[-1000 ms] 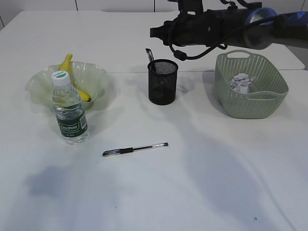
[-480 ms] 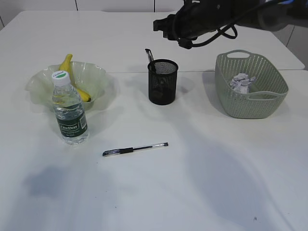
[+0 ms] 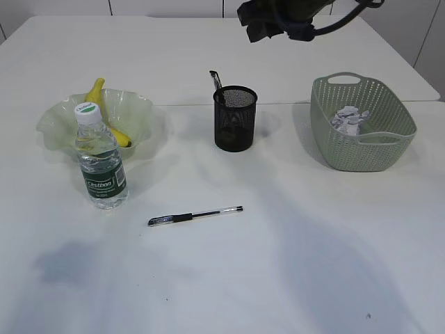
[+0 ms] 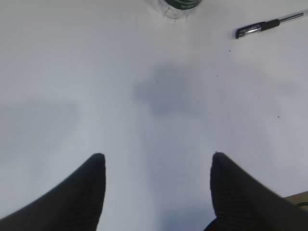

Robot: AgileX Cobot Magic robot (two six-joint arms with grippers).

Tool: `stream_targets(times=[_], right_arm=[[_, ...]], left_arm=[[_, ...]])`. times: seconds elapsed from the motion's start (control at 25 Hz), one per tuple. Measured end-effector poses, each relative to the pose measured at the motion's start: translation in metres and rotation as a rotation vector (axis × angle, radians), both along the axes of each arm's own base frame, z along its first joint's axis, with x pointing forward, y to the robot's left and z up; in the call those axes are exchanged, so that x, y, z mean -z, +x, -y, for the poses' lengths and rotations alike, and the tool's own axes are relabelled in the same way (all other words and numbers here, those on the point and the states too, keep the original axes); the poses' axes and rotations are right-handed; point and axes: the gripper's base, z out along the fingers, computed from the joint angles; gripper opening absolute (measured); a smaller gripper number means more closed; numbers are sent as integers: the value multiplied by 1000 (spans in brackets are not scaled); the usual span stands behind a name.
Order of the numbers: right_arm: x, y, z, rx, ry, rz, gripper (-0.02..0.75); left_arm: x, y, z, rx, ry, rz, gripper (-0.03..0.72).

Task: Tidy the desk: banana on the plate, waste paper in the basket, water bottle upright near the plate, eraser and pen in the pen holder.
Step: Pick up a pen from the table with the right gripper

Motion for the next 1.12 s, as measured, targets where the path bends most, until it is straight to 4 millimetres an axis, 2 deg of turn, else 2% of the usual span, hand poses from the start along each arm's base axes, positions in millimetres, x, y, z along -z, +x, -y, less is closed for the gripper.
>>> stream_targets(times=[0.12,0.32,0.52,0.68,1.12], right_arm=[[-6,-16,-8,-203,-88,-26,256],[-2,-46,-48,-550,-213,-39,256],[4,-66,-84,-711,-344,1,256],[22,-67,-98,-752,-389,-29,256],[61,-59,-103,-937,-504,-70,256]], left_arm=[[0,0,0,0,0,0,482],[1,-1,-1,6,11,-17,482],[3,-3,-3,16,47,-41,482],[3,-4,-4,18,55,-42,482],[1,-1,-4,11,57,-6,482]])
